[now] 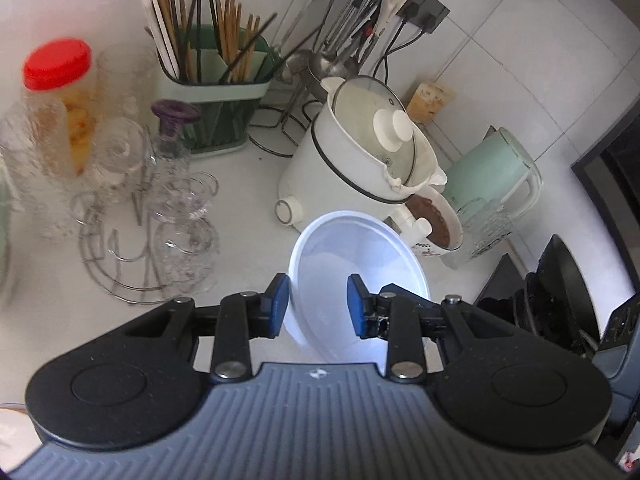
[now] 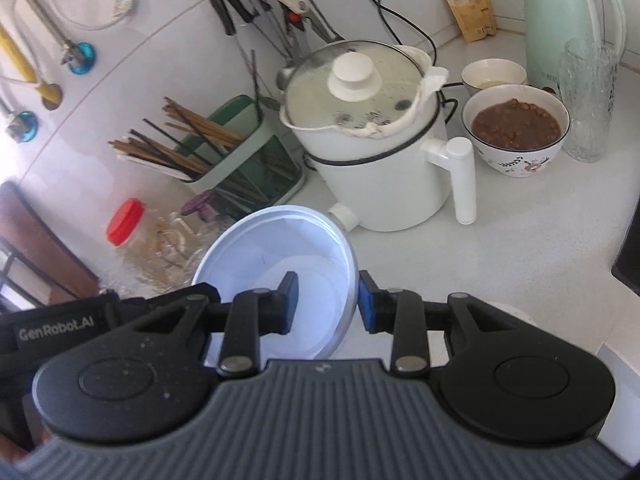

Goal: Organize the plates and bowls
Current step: 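Lower the white plastic bowl into the pale blue bowl with both grippers, then open both grippers and pull back from the nested bowls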

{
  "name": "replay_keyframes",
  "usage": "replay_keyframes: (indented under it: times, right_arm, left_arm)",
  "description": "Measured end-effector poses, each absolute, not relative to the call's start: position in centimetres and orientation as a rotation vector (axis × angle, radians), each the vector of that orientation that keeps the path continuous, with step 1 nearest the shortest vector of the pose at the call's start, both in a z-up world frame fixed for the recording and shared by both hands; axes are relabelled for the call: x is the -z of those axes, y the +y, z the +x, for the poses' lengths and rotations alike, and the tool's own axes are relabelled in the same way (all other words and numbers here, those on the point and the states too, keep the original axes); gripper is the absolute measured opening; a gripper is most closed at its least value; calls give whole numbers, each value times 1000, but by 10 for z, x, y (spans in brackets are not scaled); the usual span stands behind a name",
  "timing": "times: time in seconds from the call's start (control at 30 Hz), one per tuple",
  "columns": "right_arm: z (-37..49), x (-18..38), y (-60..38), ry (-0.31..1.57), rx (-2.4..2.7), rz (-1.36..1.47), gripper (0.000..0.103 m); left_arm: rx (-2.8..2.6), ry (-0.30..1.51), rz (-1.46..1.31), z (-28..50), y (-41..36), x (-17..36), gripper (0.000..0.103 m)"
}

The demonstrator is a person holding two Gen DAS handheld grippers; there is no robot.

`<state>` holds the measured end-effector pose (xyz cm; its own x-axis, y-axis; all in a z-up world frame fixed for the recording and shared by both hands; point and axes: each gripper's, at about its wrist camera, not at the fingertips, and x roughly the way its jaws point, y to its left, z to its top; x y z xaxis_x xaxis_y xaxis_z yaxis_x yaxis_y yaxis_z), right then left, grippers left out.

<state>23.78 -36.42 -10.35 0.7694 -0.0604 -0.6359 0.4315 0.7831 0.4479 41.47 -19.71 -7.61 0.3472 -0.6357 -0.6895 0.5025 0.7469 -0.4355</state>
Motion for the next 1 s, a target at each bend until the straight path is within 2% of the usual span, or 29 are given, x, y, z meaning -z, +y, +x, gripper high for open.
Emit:
replay_keyframes:
  times: [0.47, 0.8, 1.0]
  right_arm:
    - [220, 83, -319, 674, 218, 610, 34]
    - [233, 100, -277, 766, 127, 556, 34]
    - [236, 126, -263, 840, 107, 530, 34]
  left_arm:
    - [674, 956, -223, 388, -140, 60, 36]
    - [558, 991, -283, 375, -88, 84, 35]
    - [520, 1043, -287, 369, -76, 116, 36]
